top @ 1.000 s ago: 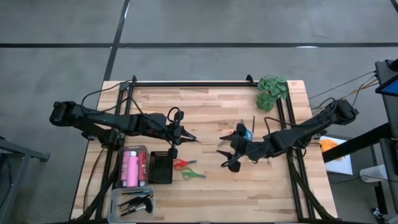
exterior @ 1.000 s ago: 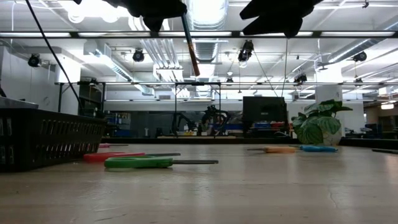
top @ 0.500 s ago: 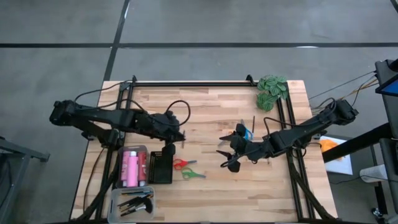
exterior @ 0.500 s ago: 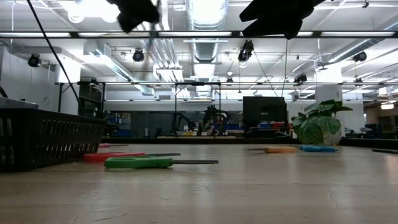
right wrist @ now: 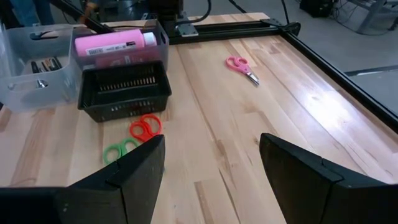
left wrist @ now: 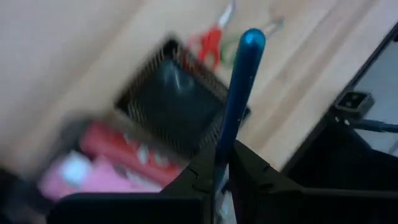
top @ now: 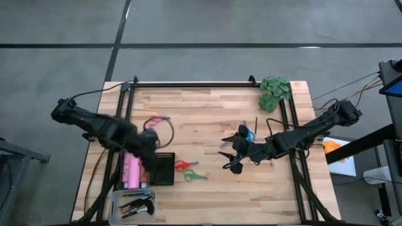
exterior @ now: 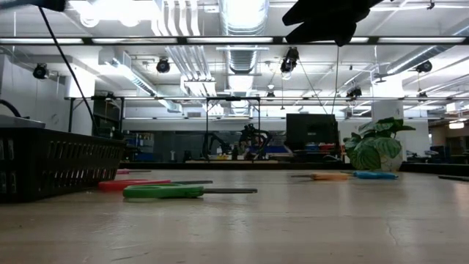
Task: Pick & Place Paint Supplies
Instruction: Put the gold paint brush into the transparent bin
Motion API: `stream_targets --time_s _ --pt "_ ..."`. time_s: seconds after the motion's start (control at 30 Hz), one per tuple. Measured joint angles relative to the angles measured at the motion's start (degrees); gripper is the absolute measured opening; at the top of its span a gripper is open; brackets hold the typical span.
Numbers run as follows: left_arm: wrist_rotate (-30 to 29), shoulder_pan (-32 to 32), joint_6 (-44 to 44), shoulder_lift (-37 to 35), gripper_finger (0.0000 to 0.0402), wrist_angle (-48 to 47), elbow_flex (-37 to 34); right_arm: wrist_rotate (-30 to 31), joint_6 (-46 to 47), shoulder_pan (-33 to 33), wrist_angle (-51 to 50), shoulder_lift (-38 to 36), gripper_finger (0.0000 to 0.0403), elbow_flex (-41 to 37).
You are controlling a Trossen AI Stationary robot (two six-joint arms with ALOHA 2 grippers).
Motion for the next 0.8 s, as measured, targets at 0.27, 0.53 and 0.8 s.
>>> stream_targets --time_s 0.27,0.53,0.8 --pt "3.7 -11.7 -17.2 0.1 0.0023 -0.3 -3.1 0.0 0.0 0.0 0.0 0.0 0.0260 0.0" --pt "6.6 -19.0 -30.3 0.1 0.0023 2.2 -7.5 0.0 0.0 0.0 0.0 0.0 0.0260 0.0" --pt "7.8 -23.1 -36.0 0.1 0.0023 15.3 -14.5 0.0 0.0 0.0 0.0 0.0 0.0260 0.0"
